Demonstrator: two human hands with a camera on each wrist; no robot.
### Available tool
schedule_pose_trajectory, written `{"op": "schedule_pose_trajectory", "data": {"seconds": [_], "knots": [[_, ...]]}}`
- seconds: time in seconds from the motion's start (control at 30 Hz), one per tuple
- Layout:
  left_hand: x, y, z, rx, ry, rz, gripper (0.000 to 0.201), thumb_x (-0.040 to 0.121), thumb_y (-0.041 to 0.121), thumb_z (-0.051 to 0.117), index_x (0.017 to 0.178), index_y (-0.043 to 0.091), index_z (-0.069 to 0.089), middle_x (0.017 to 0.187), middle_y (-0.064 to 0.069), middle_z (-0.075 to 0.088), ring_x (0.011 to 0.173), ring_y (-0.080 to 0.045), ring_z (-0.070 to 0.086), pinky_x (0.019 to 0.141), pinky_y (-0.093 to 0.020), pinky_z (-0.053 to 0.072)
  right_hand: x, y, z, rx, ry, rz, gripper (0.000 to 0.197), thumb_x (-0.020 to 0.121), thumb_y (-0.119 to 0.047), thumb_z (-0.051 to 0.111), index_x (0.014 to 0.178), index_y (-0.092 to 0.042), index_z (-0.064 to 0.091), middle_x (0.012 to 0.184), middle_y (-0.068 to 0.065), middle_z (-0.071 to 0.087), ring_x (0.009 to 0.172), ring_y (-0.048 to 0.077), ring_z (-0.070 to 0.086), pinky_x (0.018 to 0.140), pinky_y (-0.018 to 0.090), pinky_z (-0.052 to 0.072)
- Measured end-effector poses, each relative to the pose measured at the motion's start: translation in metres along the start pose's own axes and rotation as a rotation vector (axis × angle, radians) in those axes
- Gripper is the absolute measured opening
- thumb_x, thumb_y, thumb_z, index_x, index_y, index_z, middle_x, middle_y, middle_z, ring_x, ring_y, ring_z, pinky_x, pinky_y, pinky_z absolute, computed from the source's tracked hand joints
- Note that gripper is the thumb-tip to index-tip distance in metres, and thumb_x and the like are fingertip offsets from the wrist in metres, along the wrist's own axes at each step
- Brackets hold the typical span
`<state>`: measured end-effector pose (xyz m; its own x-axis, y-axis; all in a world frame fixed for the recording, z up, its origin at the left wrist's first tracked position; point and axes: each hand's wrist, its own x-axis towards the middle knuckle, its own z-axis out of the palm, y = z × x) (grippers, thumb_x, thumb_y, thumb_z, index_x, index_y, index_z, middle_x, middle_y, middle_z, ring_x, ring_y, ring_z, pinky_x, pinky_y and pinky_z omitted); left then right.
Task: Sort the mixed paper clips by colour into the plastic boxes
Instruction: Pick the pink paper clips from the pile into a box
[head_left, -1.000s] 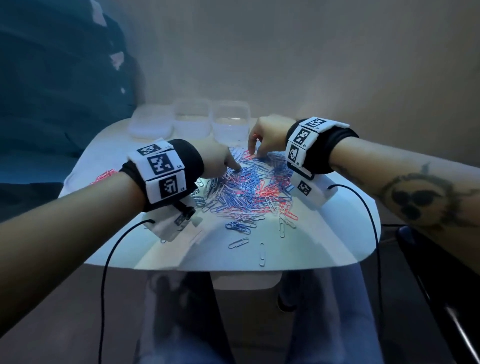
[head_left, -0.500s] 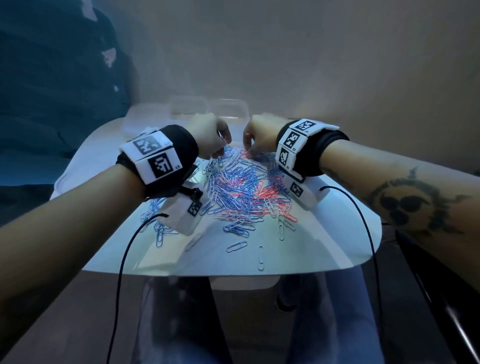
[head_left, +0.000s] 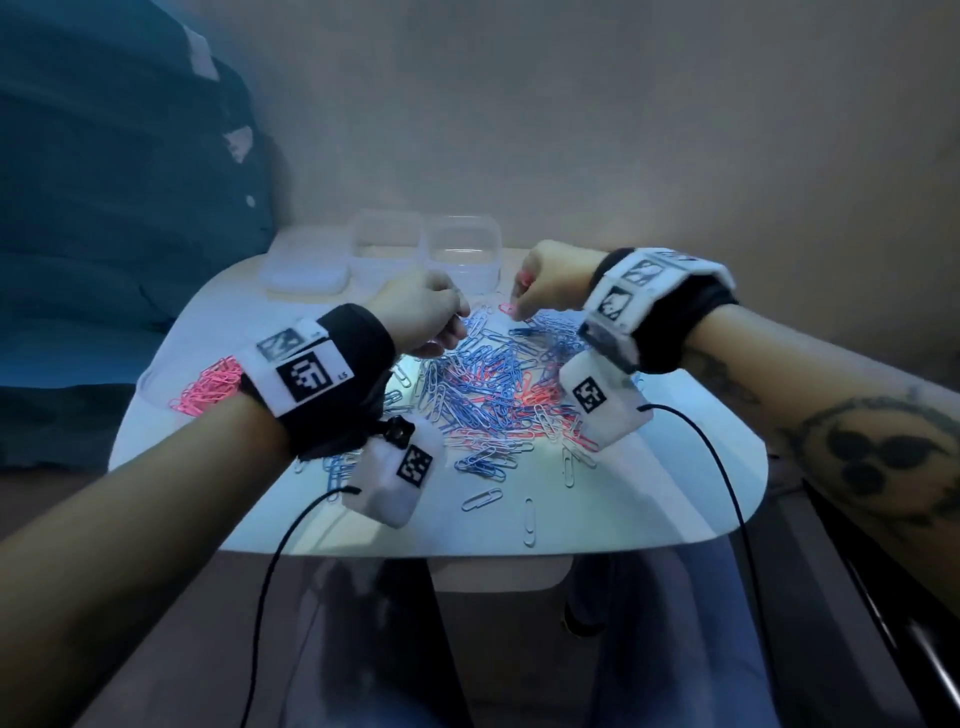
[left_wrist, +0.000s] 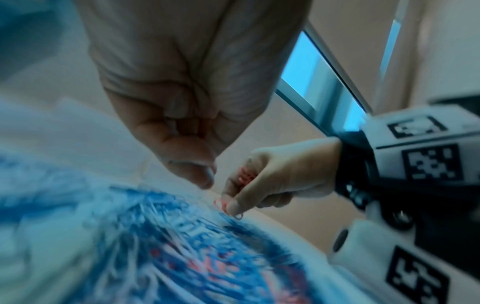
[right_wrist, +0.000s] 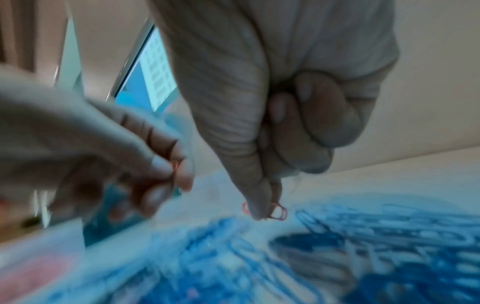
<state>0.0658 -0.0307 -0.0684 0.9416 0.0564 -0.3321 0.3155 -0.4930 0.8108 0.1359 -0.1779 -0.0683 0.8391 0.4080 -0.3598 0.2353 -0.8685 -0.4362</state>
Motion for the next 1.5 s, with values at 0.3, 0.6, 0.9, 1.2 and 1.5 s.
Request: {"op": "schedule_pose_trajectory", "data": {"seconds": [0.3,0.6,0.9,1.2,1.5], "knots": [[-0.041,-0.011,0.028,-1.194,-0.064,-0.181,0.032,0.095,0.02,0.03,0.072,0.011,0.049,0.059,-0.004,0.059,0.053,-0.014,0.06,0.055,-0.022,0.048,-0.076,-0.015,-0.009,0.827,-0.157,-0.028,0.028,0.088,-0.014,0.057,0.065,-0.019,0.041,0.037,-0.011,0.026,0.029,0.001,0.018,0.027,0.01,0.013],[-0.065,-0.016,0.034,-1.71,-0.1,-0.036,0.05,0.102,0.037,0.021,0.096,0.001,0.055,0.083,-0.013,0.068,0.071,-0.021,0.065,0.063,-0.027,0.057,-0.102,-0.062,0.002,0.511,0.017,-0.18,0.01,0.083,-0.008,0.064,0.092,-0.008,0.068,0.028,-0.011,0.039,0.029,0.002,0.022,0.031,0.012,0.016],[-0.084,-0.046,-0.083,-1.371,0.097,0.035,0.053,0.093,0.024,0.035,0.041,0.017,0.042,0.04,0.006,0.027,0.034,-0.007,0.029,0.034,-0.014,0.021,-0.091,-0.07,0.008,0.714,0.055,-0.195,0.026,0.09,-0.027,0.054,0.072,-0.009,0.062,0.036,-0.012,0.027,0.03,0.002,0.019,0.031,0.009,0.013],[-0.061,-0.092,-0.124,-0.301,0.336,0.102,0.027,0.081,0.025,0.043,0.06,0.01,0.051,0.039,0.006,0.051,0.045,-0.006,0.057,0.06,-0.021,0.041,-0.092,-0.09,0.035,0.706,-0.095,-0.218,0.028,0.089,-0.03,0.054,0.07,-0.011,0.06,0.035,-0.012,0.027,0.03,0.002,0.02,0.031,0.01,0.014],[-0.078,-0.12,-0.138,0.427,0.619,-0.197,0.04,0.082,0.03,0.067,0.114,0.009,0.058,0.105,-0.011,0.06,0.101,-0.028,0.057,0.087,-0.034,0.044,-0.089,-0.097,0.038,0.762,-0.067,-0.1,0.035,0.095,-0.042,0.042,0.072,-0.016,0.049,0.036,-0.011,0.029,0.03,0.002,0.021,0.031,0.01,0.015]]}}
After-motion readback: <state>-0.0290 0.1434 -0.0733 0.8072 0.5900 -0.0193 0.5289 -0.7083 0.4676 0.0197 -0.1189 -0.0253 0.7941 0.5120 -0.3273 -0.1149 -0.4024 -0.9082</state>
